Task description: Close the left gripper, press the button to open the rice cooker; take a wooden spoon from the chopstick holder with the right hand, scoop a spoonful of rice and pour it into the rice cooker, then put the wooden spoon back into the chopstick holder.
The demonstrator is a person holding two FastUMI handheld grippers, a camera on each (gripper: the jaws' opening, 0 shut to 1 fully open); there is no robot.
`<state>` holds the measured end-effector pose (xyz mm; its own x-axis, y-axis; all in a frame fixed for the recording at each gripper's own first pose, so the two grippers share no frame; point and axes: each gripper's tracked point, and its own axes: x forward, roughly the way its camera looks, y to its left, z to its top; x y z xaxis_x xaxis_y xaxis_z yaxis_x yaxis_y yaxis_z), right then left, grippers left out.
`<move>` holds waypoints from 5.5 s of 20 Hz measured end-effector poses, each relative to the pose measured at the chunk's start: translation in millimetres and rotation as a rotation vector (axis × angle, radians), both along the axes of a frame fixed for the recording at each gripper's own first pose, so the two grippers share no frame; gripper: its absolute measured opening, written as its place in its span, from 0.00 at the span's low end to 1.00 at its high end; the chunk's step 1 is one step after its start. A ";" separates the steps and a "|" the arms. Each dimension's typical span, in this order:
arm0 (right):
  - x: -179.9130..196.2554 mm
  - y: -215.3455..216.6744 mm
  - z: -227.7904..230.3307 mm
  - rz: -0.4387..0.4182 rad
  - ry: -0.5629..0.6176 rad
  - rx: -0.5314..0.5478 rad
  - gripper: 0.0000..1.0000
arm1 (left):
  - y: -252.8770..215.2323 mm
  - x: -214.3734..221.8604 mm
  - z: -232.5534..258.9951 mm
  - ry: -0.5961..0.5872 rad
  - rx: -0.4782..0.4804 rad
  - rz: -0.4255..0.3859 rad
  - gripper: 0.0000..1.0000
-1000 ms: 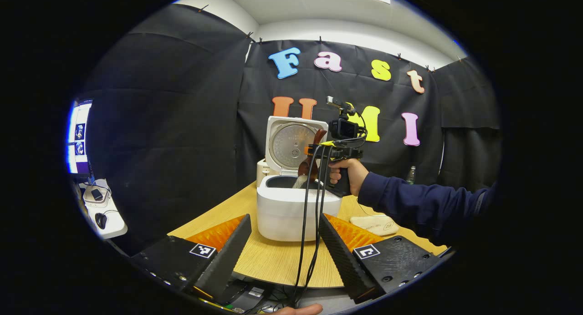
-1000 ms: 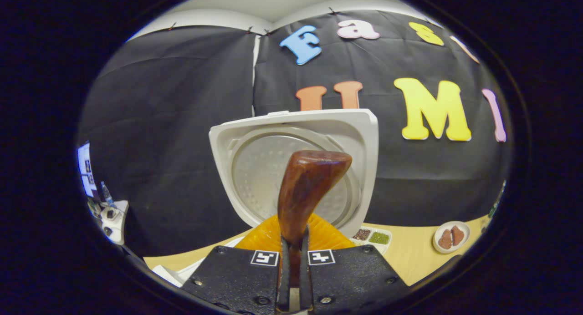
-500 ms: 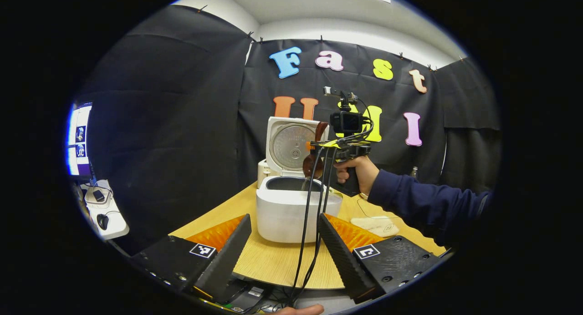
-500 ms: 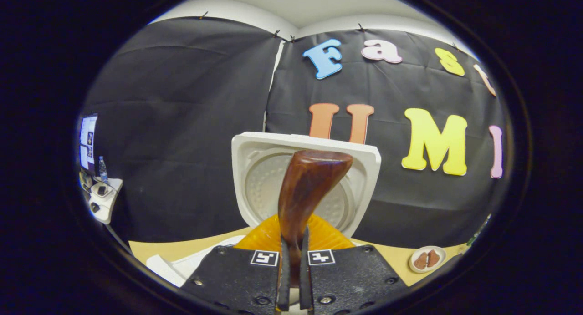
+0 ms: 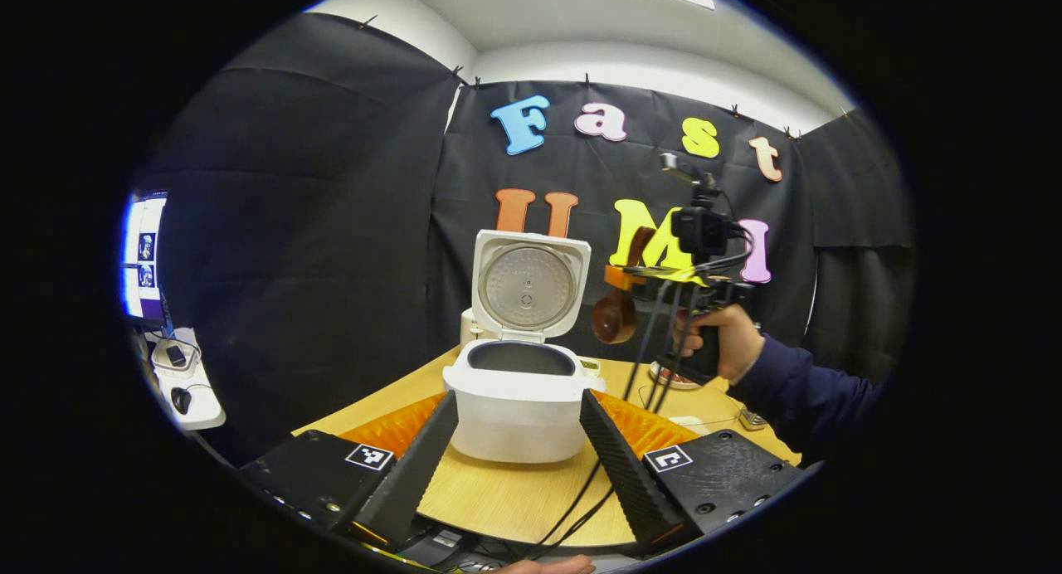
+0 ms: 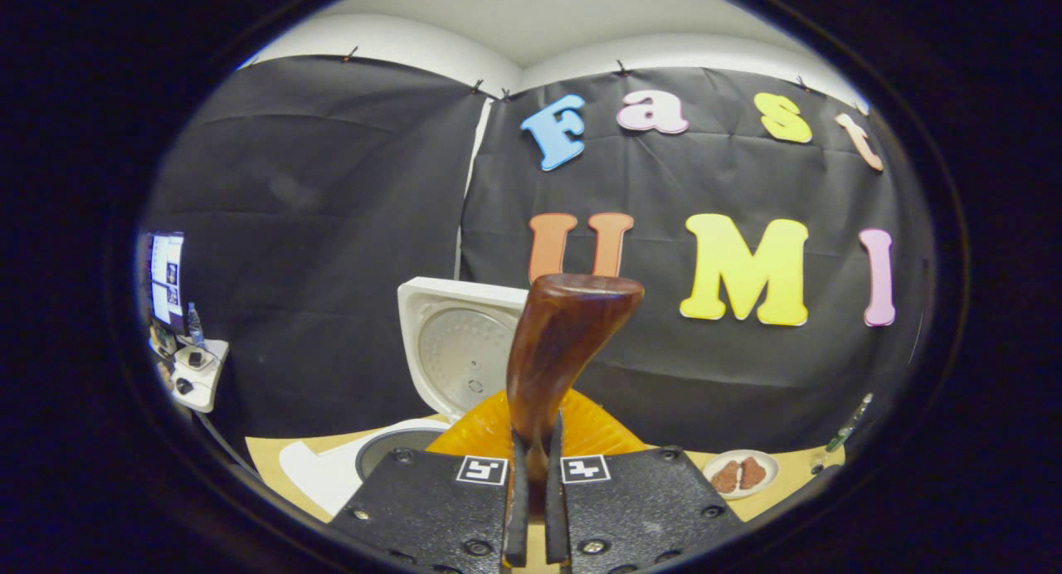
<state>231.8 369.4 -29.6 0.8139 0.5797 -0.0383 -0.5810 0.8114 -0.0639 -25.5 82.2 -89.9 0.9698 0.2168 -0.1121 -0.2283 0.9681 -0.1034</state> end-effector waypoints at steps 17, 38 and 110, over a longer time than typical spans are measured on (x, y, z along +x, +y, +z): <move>-4.4 -321.7 -33.1 -0.370 0.053 0.069 0.11 | -55.3 97.4 29.6 -0.050 0.054 -0.071 0.94; 67.1 -454.8 -154.6 -0.572 0.241 0.035 0.48 | -54.2 204.9 69.0 -0.037 0.047 -0.096 0.94; -241.0 -351.8 -92.7 -0.397 0.046 0.109 1.00 | 50.3 214.1 -57.7 0.358 0.040 0.038 0.98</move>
<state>-9.2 17.7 -122.3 0.9740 0.2235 -0.0361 -0.2215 0.9737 0.0534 188.6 132.4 -147.6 0.8618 0.2630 -0.4336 -0.2791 0.9599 0.0275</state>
